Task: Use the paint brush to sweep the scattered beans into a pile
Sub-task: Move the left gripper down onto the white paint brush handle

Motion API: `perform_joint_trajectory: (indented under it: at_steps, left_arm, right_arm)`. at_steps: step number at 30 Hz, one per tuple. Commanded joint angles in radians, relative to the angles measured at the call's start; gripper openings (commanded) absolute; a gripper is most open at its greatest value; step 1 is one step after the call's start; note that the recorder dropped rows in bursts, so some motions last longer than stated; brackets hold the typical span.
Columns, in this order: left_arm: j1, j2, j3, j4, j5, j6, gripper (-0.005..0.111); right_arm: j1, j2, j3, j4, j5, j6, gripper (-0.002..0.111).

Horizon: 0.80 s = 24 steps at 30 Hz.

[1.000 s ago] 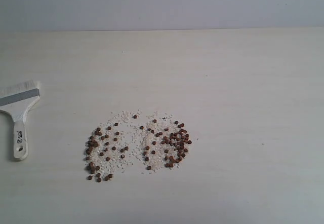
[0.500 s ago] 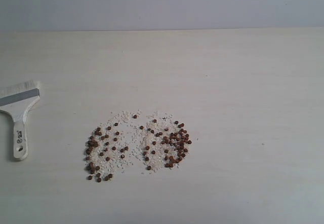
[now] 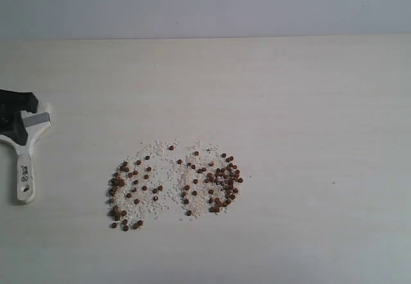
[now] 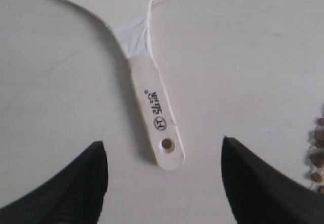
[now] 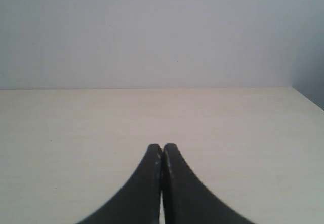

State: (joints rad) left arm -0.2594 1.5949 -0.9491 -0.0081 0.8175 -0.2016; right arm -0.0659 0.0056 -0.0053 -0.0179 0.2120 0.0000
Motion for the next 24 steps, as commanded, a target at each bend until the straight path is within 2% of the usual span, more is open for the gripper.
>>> perform_joint_trajectory:
  at_steps: [1, 8, 13, 16, 19, 24]
  left_arm:
    - [-0.010, 0.101, -0.004, -0.003, -0.095, -0.069, 0.062]
    - [-0.010, 0.199, -0.004, 0.040, -0.165, -0.196, 0.062]
    - [-0.010, 0.214, -0.004, 0.185, -0.187, -0.380, 0.062]
    - [-0.010, 0.215, -0.004, 0.242, -0.187, -0.458, 0.054]
    - [-0.010, 0.215, -0.004, 0.232, -0.203, -0.460, 0.048]
    - [-0.010, 0.215, -0.004, 0.233, -0.220, -0.460, 0.061]
  right_arm:
    - [0.002, -0.006, 0.005, -0.007, -0.016, 0.000, 0.000]
    - [0.002, -0.006, 0.005, -0.007, -0.016, 0.000, 0.000]
    - [0.002, -0.006, 0.005, -0.007, -0.016, 0.000, 0.000]
    - [0.002, -0.006, 0.005, -0.007, -0.016, 0.000, 0.000]
    - [0.002, -0.006, 0.005, -0.007, -0.016, 0.000, 0.000]
    - [0.002, -0.006, 0.005, -0.007, -0.016, 0.000, 0.000]
